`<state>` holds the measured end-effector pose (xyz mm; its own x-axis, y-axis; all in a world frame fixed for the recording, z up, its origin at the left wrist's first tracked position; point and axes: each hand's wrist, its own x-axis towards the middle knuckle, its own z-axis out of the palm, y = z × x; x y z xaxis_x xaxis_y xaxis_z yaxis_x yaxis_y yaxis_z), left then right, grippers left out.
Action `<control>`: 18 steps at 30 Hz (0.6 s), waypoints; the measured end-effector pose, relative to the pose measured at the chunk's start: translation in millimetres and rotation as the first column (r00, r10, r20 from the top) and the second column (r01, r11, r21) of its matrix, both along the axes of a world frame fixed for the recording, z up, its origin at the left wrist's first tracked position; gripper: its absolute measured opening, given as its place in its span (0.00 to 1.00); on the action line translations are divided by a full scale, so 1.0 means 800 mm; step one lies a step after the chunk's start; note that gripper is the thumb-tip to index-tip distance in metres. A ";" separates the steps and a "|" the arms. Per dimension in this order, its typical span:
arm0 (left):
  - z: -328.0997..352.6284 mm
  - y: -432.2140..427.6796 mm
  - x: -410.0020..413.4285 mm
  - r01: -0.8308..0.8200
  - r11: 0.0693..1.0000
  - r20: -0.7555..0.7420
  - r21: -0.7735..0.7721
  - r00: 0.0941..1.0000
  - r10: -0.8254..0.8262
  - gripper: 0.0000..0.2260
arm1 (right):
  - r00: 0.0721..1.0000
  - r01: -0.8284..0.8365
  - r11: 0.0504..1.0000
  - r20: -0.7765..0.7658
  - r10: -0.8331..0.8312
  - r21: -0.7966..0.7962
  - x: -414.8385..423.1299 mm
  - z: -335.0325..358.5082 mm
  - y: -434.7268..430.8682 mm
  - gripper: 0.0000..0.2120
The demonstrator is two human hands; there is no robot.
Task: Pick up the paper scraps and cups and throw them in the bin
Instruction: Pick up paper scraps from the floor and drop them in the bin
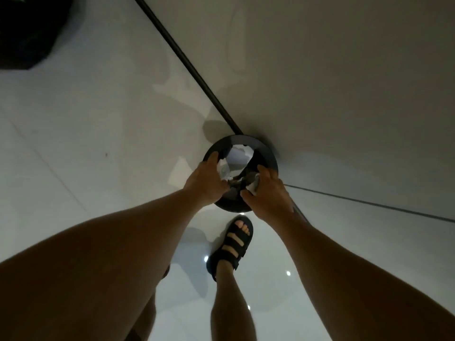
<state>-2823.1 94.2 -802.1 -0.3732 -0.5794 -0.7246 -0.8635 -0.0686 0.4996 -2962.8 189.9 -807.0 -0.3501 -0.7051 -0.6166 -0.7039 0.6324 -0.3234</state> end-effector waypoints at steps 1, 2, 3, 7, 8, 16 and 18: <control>-0.009 -0.001 0.010 0.020 1.000 0.026 -0.004 0.999 -0.020 0.36 | 1.000 0.002 1.000 -0.015 -0.002 0.003 0.003 -0.006 0.002 0.36; -0.012 -0.002 0.021 0.033 0.999 0.067 -0.014 0.997 -0.032 0.36 | 1.000 -0.006 1.000 -0.027 0.006 0.013 0.005 -0.008 0.004 0.36; -0.012 -0.004 0.031 0.045 0.999 0.115 -0.027 0.993 -0.041 0.35 | 0.999 -0.009 1.000 -0.035 0.009 0.021 0.009 -0.006 0.007 0.36; 0.024 -0.023 0.051 0.102 0.991 0.182 -0.090 0.980 -0.085 0.36 | 0.999 0.039 0.998 -0.029 -0.038 0.041 0.025 0.036 0.018 0.36; 0.042 -0.032 0.051 0.120 0.987 0.167 -0.110 0.981 -0.101 0.35 | 0.998 0.055 0.997 -0.029 -0.053 0.050 0.027 0.053 0.018 0.36; 0.254 -0.069 0.021 0.349 0.894 0.033 -0.279 0.934 -0.355 0.35 | 0.969 0.240 0.970 -0.045 -0.241 -0.035 0.050 0.254 0.033 0.37; 0.314 -0.070 0.012 0.431 0.847 0.030 -0.312 0.895 -0.444 0.36 | 0.954 0.290 0.955 -0.063 -0.294 -0.062 0.063 0.306 0.049 0.38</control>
